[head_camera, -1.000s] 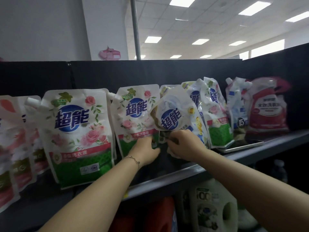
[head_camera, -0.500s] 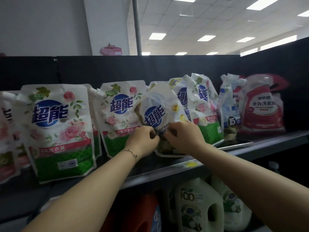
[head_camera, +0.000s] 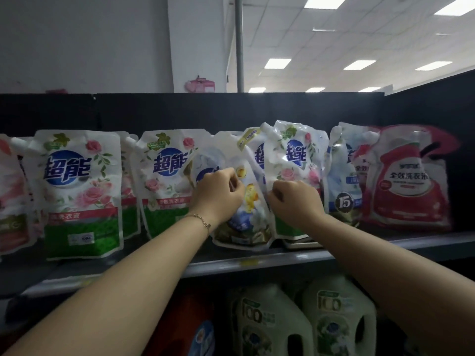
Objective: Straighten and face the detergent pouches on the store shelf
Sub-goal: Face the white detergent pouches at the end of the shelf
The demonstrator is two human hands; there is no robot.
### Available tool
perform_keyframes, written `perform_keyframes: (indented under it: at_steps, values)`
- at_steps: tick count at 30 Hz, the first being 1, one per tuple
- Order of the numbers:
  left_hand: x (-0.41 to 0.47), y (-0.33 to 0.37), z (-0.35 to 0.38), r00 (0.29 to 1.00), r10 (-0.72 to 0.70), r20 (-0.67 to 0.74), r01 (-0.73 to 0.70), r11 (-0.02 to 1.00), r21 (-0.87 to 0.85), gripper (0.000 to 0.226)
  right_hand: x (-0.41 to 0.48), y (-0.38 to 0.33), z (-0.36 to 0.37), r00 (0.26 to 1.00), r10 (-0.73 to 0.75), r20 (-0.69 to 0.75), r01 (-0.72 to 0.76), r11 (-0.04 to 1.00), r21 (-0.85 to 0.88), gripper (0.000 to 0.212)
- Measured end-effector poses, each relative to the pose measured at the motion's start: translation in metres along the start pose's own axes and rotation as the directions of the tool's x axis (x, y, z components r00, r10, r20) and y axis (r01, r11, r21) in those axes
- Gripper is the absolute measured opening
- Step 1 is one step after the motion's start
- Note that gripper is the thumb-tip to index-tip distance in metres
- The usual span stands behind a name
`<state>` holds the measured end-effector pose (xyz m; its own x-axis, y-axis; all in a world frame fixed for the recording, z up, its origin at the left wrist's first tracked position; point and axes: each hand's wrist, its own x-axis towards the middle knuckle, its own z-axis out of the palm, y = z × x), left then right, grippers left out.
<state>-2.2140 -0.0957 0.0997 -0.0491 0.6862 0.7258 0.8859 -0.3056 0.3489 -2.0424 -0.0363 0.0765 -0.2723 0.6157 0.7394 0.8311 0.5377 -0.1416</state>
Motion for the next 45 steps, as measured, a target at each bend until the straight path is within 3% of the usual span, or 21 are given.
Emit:
perform_keyframes:
  at_steps: [5,10,14,19,23,27,36,45]
  values:
    - [0.014,0.038,0.032,0.999,-0.021,0.027,0.023,0.997,-0.071,0.007,0.001,0.044,-0.001,0.999,0.007,-0.053,-0.010,0.999,-0.049,0.021]
    - [0.032,0.063,0.064,0.991,-0.135,0.022,0.137,0.984,-0.112,0.039,0.000,0.068,0.016,0.988,-0.050,-0.148,0.043,0.998,-0.051,0.021]
    - [0.045,0.071,0.075,0.966,-0.257,-0.038,0.247,0.953,-0.176,0.037,-0.002,0.075,0.029,0.953,-0.120,-0.279,0.108,0.992,-0.057,0.029]
    - [0.068,0.079,0.080,0.913,-0.396,-0.101,0.371,0.906,-0.205,0.030,-0.003,0.077,0.037,0.950,-0.063,-0.306,0.082,0.995,0.049,0.036]
    - [0.070,0.078,0.093,0.924,-0.306,-0.229,0.271,0.947,-0.171,0.023,0.000,0.079,0.040,0.957,-0.043,-0.287,0.082,0.989,0.123,0.037]
    - [0.064,0.082,0.103,0.910,-0.312,-0.273,0.195,0.903,-0.382,0.019,0.000,0.079,0.041,0.956,-0.047,-0.289,0.091,0.986,0.141,0.036]
    - [0.082,0.103,0.106,0.887,-0.287,-0.363,0.058,0.847,-0.528,0.008,0.000,0.083,0.038,0.947,0.090,-0.310,-0.005,0.964,0.266,0.052]
    - [0.098,0.116,0.070,0.862,-0.197,-0.467,-0.096,0.841,-0.532,0.013,0.013,0.091,0.025,0.925,0.059,-0.377,0.081,0.936,0.344,0.056]
